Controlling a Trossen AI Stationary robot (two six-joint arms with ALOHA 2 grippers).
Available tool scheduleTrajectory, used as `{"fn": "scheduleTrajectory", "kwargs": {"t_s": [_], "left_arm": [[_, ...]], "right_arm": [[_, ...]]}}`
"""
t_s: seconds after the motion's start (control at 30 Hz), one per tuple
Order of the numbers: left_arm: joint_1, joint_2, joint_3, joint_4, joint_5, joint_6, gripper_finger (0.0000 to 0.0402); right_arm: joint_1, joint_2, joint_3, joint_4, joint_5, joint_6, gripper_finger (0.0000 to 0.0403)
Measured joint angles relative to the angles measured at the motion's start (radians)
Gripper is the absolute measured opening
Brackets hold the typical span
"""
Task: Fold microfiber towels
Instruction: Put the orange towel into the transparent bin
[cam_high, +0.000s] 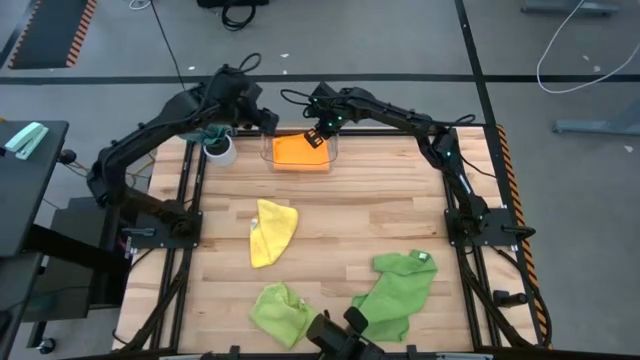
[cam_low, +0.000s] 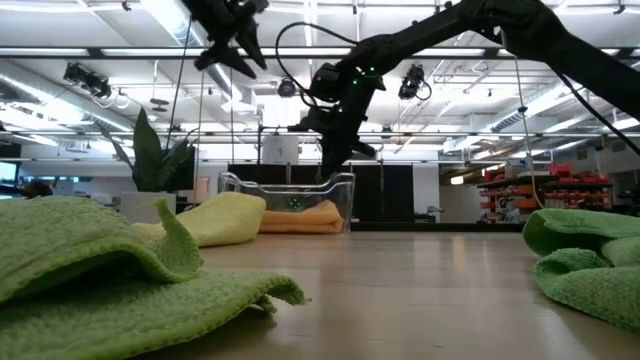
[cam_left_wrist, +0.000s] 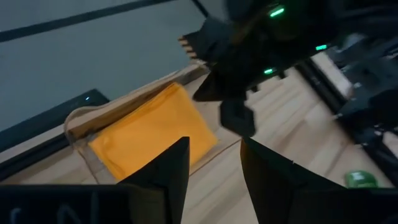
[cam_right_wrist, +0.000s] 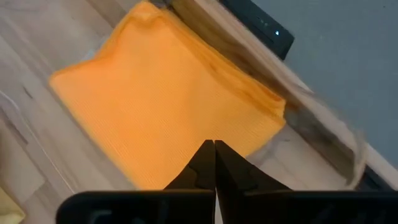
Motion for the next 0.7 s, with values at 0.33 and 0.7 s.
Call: {"fn": "scheduleTrajectory", "kwargs": {"t_s": [0.33, 0.7], "left_arm": [[-0.051, -0.094, 0.0, 0.009, 0.0, -0.012, 0.0138], [-0.113, -0.098, 0.0, 0.024, 0.002, -0.027, 0.0141]], "right_arm": [[0.015, 0.045, -0.018, 0.002, -0.001, -0.023, 0.0002], [0.018, 0.119, -0.021, -0.054, 0.046, -0.026, 0.0001]]}}
